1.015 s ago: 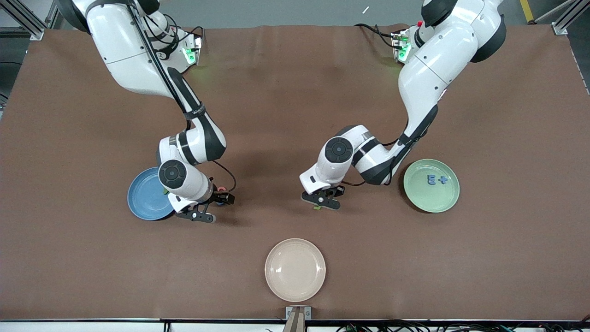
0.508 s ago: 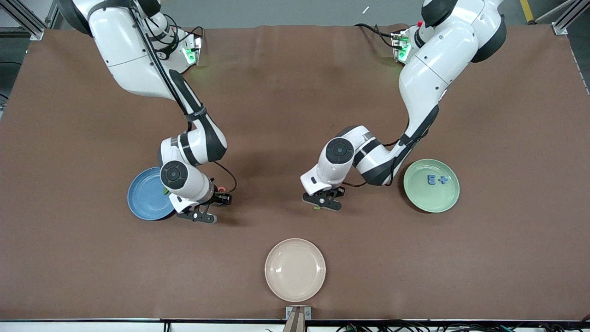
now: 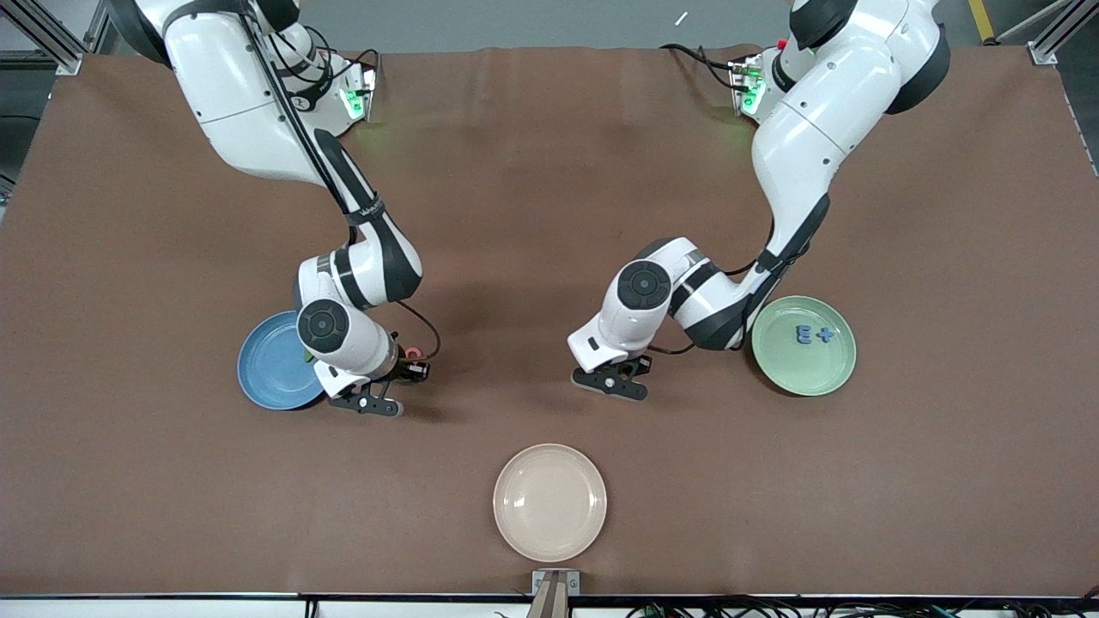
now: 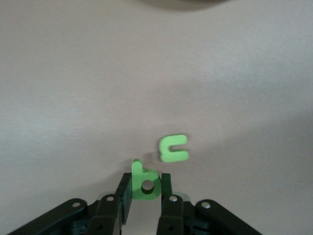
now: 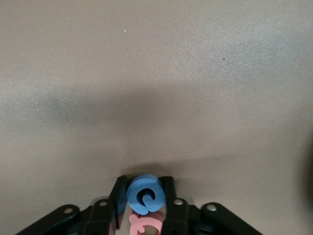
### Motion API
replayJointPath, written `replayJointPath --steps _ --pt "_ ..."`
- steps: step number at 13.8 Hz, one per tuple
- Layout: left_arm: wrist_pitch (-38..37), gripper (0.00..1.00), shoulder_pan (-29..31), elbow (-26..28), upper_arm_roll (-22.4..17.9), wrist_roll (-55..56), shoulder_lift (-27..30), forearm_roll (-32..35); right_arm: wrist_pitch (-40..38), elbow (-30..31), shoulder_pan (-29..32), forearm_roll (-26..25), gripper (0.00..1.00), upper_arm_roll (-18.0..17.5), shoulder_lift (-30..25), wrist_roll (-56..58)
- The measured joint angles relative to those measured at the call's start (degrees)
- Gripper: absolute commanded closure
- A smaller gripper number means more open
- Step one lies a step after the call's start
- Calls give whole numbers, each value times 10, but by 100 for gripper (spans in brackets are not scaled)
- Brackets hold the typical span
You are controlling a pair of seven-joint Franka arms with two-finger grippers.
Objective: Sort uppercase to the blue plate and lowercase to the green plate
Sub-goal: 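Grasp the blue C with the right gripper while the left gripper grasps b, then put C in the blue plate and b in the green plate with both grippers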
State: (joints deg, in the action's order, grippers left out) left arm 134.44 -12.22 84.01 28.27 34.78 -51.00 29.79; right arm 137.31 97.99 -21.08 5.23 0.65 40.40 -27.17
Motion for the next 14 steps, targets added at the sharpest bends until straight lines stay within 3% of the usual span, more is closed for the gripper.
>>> replayJointPath --steps 3,8,14 --pt "-15 92 30 27 6 -27 34 0 -1 -1 0 0 100 0 0 0" --pt "-20 92 141 162 48 -74 132 0 -113 -49 16 0 100 11 -8 35" --pt "-16 92 318 306 118 -169 215 0 -200 -41 130 1 99 14 -58 232"
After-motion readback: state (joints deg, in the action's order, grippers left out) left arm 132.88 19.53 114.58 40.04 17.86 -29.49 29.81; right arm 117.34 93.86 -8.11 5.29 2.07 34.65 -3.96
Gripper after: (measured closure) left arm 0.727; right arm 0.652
